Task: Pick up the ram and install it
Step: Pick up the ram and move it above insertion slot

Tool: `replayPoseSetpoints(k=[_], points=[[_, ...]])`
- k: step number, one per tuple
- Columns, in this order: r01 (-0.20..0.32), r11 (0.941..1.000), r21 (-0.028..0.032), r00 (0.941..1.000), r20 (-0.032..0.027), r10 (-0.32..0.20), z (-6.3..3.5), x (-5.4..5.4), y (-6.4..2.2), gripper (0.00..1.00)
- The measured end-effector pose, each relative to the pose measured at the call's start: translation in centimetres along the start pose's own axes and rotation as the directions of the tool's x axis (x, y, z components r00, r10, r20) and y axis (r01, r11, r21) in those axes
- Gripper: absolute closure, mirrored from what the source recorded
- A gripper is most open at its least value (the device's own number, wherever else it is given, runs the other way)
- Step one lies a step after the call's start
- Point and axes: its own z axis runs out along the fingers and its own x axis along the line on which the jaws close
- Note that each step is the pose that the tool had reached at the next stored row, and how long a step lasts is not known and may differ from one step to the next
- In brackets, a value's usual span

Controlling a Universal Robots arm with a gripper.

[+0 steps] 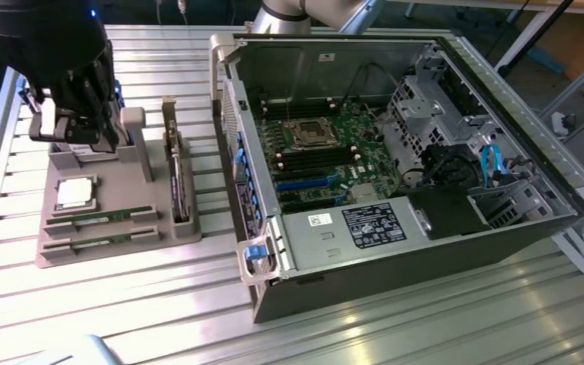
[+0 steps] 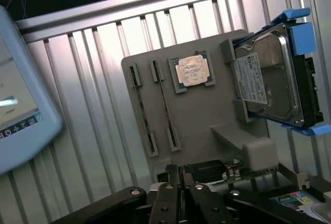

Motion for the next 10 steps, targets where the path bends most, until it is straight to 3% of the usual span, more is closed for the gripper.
replayPoseSetpoints(k=[5,10], points=[[0.019,0.9998,-0.0007,0.9998,0.0007,-0.019,1.12,0.1,0.22,0.84],[0.114,0.9934,-0.0034,0.9934,0.0042,-0.114,2.3,0.2,0.52,0.84]])
